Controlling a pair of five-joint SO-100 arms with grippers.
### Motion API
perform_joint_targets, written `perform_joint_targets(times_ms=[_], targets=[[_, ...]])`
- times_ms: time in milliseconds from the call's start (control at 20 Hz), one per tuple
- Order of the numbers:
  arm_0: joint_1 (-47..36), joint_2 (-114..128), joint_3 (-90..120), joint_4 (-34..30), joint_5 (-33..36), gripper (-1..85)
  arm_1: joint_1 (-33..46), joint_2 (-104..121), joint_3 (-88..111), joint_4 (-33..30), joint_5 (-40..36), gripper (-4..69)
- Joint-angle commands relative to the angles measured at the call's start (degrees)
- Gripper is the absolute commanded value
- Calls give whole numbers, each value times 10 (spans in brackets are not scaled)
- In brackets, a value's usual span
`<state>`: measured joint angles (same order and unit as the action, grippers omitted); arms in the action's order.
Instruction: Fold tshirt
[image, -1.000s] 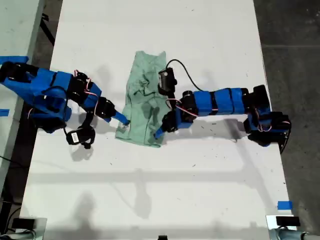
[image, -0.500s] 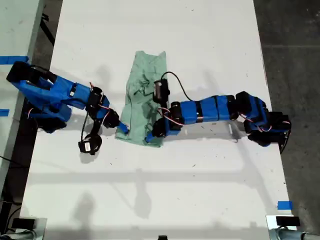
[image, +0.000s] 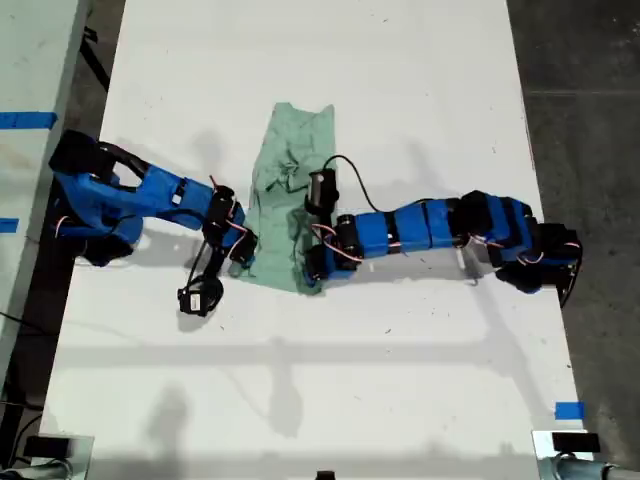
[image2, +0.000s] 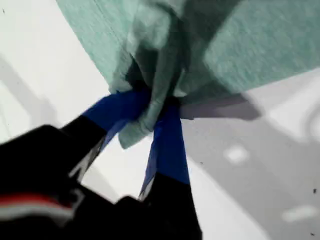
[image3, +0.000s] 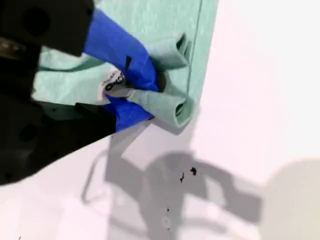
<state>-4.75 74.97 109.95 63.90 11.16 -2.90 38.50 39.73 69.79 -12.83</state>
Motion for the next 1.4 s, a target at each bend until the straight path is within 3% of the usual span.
perform_joint_targets(times_ms=[0, 150, 500, 750, 1000, 1200, 1350], targets=[[22, 1, -25, 20, 3, 1, -21, 11, -18, 4, 2, -9], [46, 1, -61, 33, -5, 1, -32, 26, -18, 22, -6, -9], [178, -4, -352, 165, -79, 1, -127, 207, -18, 141, -15, -8], [191, -44, -510, 186, -75, 1, -105, 265, -16, 163, -57, -8], [41, 44, -483, 248, 24, 1, 35, 274, -9, 135, -196, -8], [-146, 83, -475, 257, 154, 1, 155, 269, -8, 104, -282, -8], [-235, 53, -469, 249, 211, 1, 217, 259, -1, 85, -316, -8]])
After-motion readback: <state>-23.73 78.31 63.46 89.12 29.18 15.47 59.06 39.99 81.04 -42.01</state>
